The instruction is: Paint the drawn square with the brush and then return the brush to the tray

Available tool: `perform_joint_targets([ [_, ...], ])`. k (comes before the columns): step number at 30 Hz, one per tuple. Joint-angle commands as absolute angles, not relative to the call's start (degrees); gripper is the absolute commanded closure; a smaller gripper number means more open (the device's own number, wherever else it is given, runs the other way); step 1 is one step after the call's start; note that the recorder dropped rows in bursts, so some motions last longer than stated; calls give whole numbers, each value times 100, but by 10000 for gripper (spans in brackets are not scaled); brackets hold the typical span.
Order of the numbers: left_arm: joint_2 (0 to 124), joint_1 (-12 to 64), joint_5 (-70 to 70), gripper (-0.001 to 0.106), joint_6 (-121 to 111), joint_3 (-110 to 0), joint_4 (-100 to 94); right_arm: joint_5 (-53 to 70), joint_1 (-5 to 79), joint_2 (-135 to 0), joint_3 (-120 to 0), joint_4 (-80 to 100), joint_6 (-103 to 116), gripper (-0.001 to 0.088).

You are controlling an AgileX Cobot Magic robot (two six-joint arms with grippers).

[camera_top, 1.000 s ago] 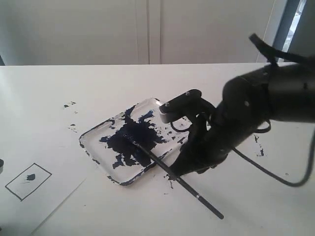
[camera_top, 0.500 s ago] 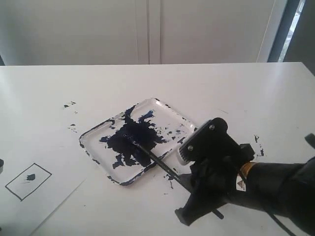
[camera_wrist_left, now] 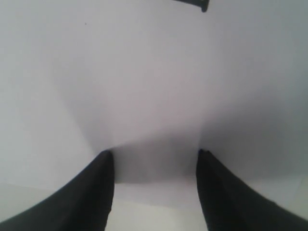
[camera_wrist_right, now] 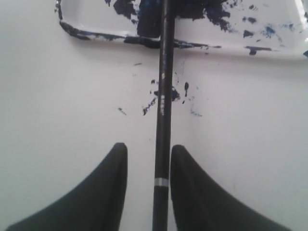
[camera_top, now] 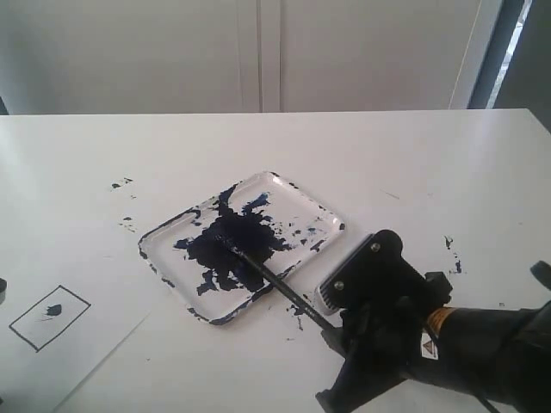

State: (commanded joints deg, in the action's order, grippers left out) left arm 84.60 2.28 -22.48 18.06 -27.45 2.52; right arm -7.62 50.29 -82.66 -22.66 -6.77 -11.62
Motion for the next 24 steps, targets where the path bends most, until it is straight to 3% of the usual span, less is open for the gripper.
perform_joint_targets([
  [21,8460,228,-2237,490,1806,-2745,252,-1102,5029,-8892,-2266,-716,-1173,576],
  [23,8460,228,-2237,490,1806,-2745,252,-1102,5029,-8993,-2266,-716,-1173,673],
  [24,8460,228,-2237,490,1806,-2745,252,-1102,5029,-9004,-2266,-716,-1173,773],
])
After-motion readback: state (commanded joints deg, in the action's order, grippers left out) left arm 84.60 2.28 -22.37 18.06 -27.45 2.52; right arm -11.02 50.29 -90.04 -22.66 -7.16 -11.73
